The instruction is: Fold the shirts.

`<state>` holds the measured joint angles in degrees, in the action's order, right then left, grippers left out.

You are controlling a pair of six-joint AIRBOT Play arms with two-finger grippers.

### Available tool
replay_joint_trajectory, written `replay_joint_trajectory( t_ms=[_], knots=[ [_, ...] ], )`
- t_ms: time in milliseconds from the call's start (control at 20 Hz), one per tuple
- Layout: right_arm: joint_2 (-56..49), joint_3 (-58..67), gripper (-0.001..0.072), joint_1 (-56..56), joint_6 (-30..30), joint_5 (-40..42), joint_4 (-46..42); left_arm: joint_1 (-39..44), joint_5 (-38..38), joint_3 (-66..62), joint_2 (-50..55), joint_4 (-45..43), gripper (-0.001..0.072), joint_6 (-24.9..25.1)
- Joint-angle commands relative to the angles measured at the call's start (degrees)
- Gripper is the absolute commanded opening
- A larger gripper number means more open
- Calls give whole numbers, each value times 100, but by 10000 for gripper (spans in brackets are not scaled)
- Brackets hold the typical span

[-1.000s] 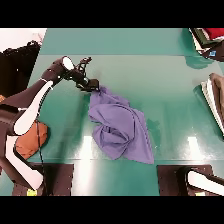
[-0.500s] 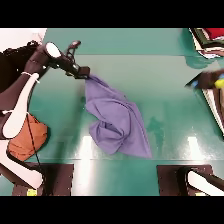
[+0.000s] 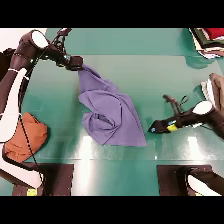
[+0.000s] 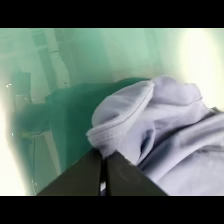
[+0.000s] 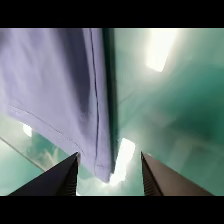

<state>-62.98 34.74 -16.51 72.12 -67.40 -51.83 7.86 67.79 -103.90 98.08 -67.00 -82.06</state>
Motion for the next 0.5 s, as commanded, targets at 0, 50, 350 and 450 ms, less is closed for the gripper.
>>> replay_joint_trajectory(
  t_ms=[0,50,350,450],
  knots=[
    [-177,-387,428,-671,4,815,319,-2,59,-13,-11,-7,21,-4],
    [-337,-376,428,-765,2,861,413,-2,87,-13,-11,-4,21,-4],
    [-1250,376,35,-994,-179,848,494,-4,442,-50,-17,-17,21,-4],
    [-1161,807,21,-833,-160,669,221,-4,796,-313,-31,-127,21,-7]
  ],
)
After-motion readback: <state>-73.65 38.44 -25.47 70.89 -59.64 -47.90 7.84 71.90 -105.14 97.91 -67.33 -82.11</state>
